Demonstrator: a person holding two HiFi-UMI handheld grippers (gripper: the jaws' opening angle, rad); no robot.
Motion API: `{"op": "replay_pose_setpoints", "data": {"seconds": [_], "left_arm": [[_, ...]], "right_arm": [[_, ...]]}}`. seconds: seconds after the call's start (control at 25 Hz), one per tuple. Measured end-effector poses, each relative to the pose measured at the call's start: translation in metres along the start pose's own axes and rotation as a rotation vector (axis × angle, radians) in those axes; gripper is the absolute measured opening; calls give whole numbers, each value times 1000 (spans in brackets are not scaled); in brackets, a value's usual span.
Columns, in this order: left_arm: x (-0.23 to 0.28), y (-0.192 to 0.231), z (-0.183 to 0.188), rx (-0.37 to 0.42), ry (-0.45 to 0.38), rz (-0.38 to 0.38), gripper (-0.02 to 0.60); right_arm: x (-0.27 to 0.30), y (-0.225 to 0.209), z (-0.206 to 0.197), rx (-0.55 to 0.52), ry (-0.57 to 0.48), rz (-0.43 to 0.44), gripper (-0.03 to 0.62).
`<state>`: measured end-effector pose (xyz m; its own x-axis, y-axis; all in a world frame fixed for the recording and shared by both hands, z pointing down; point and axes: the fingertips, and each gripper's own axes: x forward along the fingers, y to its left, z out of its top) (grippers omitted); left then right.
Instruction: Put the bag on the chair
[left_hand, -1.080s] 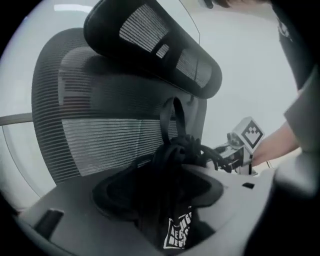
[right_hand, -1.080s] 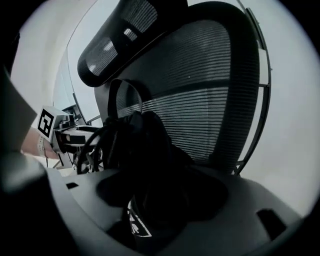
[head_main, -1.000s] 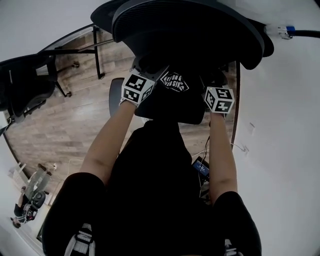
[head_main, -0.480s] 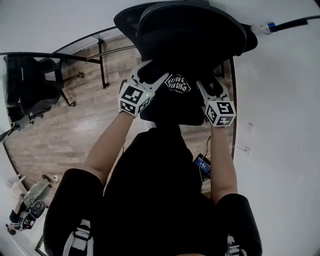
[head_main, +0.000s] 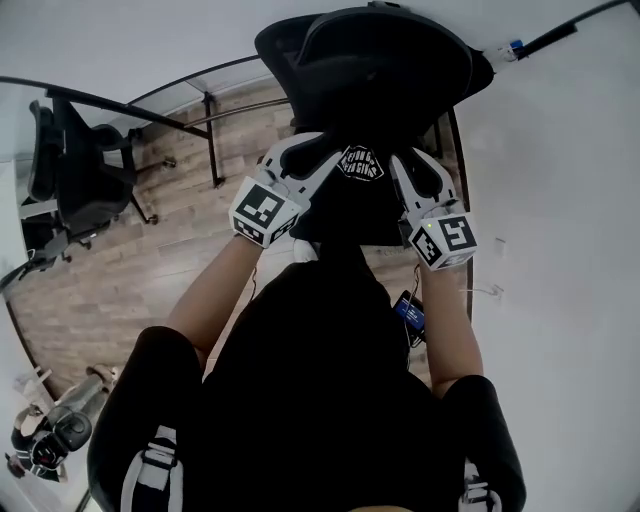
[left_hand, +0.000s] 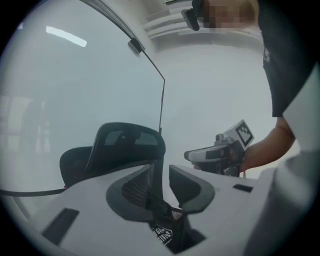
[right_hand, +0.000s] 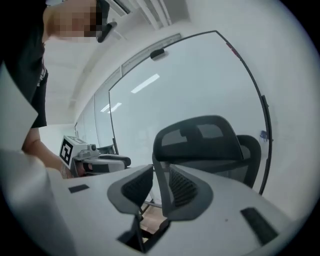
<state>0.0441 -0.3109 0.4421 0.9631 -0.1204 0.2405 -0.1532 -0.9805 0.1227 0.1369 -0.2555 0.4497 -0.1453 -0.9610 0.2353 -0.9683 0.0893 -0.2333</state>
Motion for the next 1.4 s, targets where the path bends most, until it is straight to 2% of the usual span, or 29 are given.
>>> {"op": "replay_pose_setpoints", "data": {"seconds": [0.2, 0.32, 0.52, 0.72, 0.84, 1.0, 1.12, 1.4], "left_arm": [[-30, -35, 41, 12, -76, -63, 68], [-45, -53, 62, 2, -113, -110, 60], [-71, -82, 84, 21, -134, -160, 22], [-96, -102, 94, 101, -132, -125, 6], [-107, -103, 98, 92, -165, -120, 6], [-121, -112, 111, 72, -164, -149, 5], [-132, -123, 124, 96, -174, -168, 5], [-145, -119, 125, 108, -183, -143, 6]], "right_arm": [[-28, 45, 44, -52, -96, 17, 56], [-42, 73, 63, -93, -126, 40, 39], [-68, 113, 84, -138, -153, 64, 26], [-92, 140, 88, -154, -175, 76, 5], [-93, 153, 88, -172, -180, 68, 2], [-102, 166, 96, -156, -172, 54, 2], [-113, 177, 103, -157, -174, 49, 2], [-113, 187, 103, -177, -178, 33, 2]]}}
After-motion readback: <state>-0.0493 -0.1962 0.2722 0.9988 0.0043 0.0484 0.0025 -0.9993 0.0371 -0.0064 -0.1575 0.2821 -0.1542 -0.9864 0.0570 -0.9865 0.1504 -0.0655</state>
